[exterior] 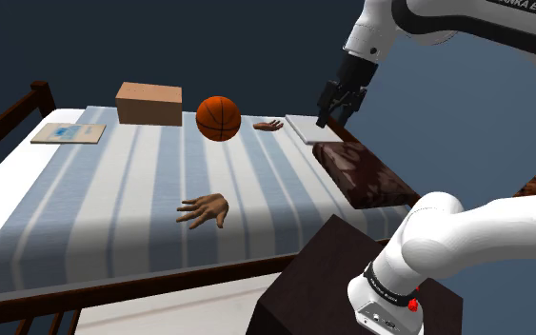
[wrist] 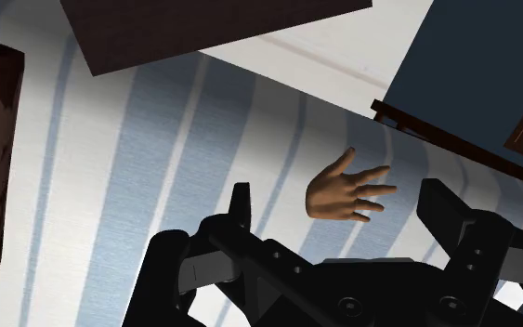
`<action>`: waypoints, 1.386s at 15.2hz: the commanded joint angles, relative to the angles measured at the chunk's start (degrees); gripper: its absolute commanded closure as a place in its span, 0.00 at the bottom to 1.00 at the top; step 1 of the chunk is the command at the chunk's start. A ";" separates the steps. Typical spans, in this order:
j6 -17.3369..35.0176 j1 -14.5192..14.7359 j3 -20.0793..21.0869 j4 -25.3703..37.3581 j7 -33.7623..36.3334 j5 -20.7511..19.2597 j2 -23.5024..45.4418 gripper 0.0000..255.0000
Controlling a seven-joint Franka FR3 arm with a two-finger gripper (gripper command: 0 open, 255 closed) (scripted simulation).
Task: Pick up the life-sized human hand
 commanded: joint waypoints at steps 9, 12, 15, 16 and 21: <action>15.66 1.13 3.19 -8.18 1.03 1.58 7.59 0.00; 21.66 1.59 4.37 -9.99 1.40 2.13 11.82 0.00; 27.62 2.05 5.50 -11.06 1.79 2.58 16.76 0.00; 29.59 2.19 5.86 -11.25 1.93 2.70 18.55 0.00; 39.07 2.81 7.59 -10.95 2.78 2.95 28.41 0.00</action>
